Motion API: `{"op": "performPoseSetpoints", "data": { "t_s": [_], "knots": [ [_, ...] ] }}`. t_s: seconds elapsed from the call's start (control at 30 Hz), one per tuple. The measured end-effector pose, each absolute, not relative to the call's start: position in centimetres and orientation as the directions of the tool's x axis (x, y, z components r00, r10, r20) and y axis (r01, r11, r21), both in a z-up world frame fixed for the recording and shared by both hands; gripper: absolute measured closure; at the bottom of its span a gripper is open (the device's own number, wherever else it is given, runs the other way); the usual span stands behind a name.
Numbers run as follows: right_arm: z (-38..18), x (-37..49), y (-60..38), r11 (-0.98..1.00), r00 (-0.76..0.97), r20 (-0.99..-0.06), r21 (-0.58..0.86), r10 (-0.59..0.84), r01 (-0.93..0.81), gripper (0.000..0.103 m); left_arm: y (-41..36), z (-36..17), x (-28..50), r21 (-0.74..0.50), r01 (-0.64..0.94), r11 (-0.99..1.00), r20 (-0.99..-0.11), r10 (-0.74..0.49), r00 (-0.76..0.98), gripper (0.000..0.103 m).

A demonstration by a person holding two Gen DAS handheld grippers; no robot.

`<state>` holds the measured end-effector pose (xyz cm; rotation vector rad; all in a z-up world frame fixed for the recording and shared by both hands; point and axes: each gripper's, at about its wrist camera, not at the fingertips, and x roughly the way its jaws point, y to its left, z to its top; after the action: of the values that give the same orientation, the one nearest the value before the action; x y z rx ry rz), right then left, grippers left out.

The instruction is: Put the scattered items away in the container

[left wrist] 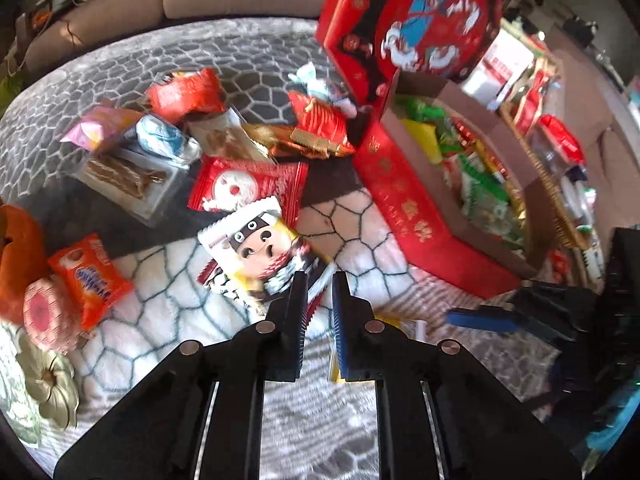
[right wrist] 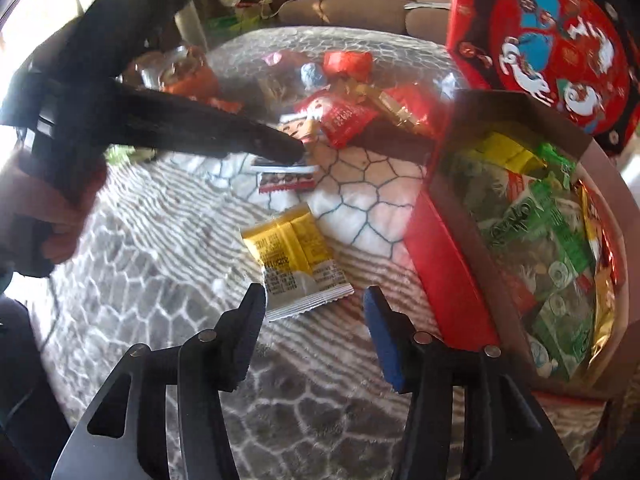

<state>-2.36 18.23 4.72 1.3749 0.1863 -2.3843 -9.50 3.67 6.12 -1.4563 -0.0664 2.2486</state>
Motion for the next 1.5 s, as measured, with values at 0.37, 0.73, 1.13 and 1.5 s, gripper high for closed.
{"op": "performPoseSetpoints", "data": {
  "t_s": [0.37, 0.73, 1.13, 1.5],
  "knots": [
    [2.6, -3.2, 14.3, -0.835, -0.479, -0.860, -0.130, -0.174, 0.535, 0.052, -1.4, 4.4, -13.8, -0.317, -0.121, -0.941, -0.874, 0.339, -0.348, 0.038],
    [4.2, -5.8, 23.9, -0.800, -0.382, -0.709, 0.575, -0.592, 0.171, 0.078, 2.2, 2.4, -15.4, -0.269, -0.200, -0.942, -0.886, 0.324, -0.332, 0.075],
    [7.4, -4.2, 37.0, -0.328, -0.563, -0.310, 0.942, -0.766, -0.073, 0.078, 2.5, 7.6, -13.1, -0.418, -0.212, -0.883, -0.799, 0.469, -0.377, 0.096],
    [9.3, -5.8, 45.3, -0.429, -0.616, -0.464, 0.877, -0.637, -0.217, 0.078, 15.1, 13.3, -15.0, -0.445, -0.399, -0.802, -0.773, 0.569, -0.281, 0.096]
  ]
}}
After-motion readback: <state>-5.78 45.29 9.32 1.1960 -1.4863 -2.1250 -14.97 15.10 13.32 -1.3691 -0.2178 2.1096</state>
